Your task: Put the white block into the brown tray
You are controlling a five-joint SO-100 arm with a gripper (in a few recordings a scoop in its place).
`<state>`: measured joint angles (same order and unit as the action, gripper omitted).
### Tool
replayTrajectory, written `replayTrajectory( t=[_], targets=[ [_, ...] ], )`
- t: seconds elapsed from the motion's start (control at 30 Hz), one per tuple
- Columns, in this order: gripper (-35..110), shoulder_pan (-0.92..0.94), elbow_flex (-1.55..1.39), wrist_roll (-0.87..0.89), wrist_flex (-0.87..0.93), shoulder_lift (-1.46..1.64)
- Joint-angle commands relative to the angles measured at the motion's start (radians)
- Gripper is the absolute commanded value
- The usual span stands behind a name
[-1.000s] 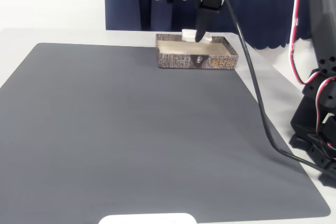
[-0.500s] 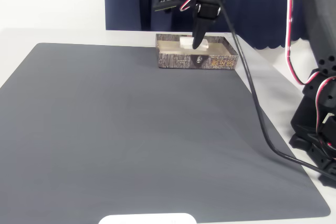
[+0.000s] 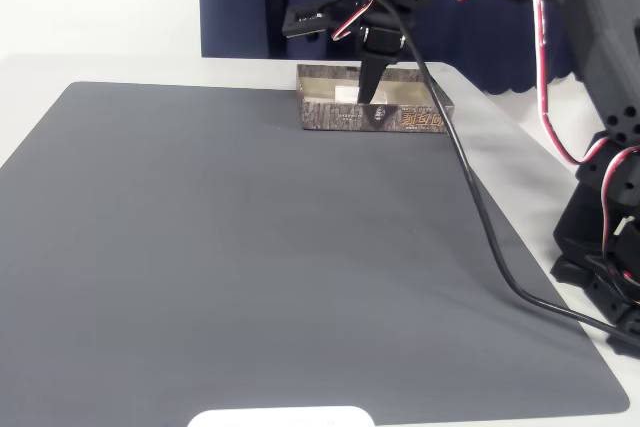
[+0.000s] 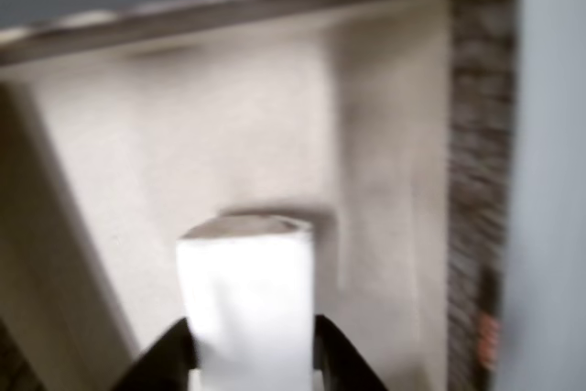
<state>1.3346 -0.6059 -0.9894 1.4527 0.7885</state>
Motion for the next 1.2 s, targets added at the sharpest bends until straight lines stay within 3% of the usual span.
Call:
replayTrajectory(
  t=[0.0, 0.17, 0.67, 1.17],
  targets=[
    [39, -0.011, 0.052, 0.011, -0.028, 0.023],
    [47, -0.012, 0.054, -0.02, -0.04, 0.028],
    [49, -0.031, 0.02, 0.0, -0.035, 0.117],
    [47, -0.109, -0.158, 0.179, 0.132, 0.382]
  ],
)
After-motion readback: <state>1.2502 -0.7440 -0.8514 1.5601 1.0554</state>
